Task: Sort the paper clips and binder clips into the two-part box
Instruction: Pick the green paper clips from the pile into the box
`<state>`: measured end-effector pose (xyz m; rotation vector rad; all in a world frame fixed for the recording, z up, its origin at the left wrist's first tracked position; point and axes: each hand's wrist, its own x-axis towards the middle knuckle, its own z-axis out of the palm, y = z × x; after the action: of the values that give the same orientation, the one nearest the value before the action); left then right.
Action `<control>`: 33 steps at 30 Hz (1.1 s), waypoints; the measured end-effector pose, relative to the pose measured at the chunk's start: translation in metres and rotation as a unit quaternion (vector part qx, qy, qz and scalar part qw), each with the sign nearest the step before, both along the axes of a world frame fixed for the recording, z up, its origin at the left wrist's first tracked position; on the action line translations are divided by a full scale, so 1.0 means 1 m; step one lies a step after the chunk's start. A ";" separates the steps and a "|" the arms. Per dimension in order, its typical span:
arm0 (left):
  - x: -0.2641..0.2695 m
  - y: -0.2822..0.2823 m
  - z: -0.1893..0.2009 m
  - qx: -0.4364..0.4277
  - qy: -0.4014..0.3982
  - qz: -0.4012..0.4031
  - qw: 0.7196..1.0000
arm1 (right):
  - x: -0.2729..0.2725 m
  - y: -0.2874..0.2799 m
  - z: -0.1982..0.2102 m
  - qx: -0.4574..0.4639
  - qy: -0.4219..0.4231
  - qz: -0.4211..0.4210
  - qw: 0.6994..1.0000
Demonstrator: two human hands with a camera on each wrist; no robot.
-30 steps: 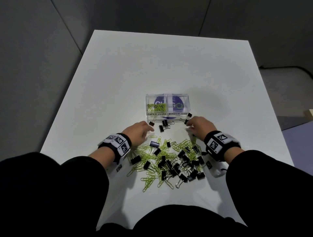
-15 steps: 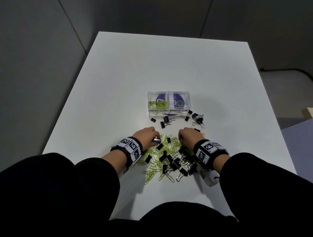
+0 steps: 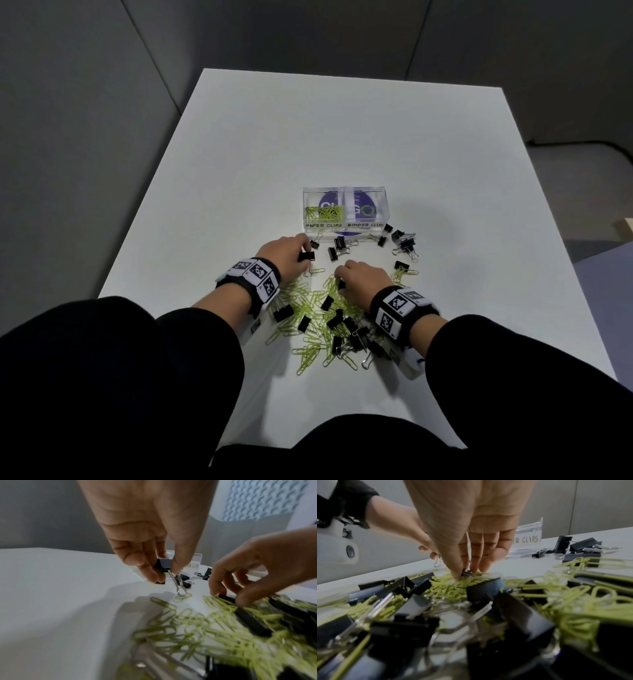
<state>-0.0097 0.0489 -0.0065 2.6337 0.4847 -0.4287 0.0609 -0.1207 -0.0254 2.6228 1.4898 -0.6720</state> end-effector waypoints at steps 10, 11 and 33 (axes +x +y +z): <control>0.008 0.008 -0.012 0.009 -0.036 0.061 0.997 | 0.031 -0.008 0.017 0.093 0.015 -0.068 0.993; 0.010 0.009 -0.014 0.018 -0.040 0.057 0.997 | 0.038 -0.008 0.019 0.085 0.020 -0.080 0.993; 0.020 -0.018 -0.008 -0.121 -0.012 -0.077 0.990 | 0.040 -0.003 0.016 0.145 0.288 -0.184 0.928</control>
<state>0.0102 0.0308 -0.0141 2.4448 0.2060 -0.4711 0.1010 -0.1239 -0.0091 3.1536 1.2718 -1.4717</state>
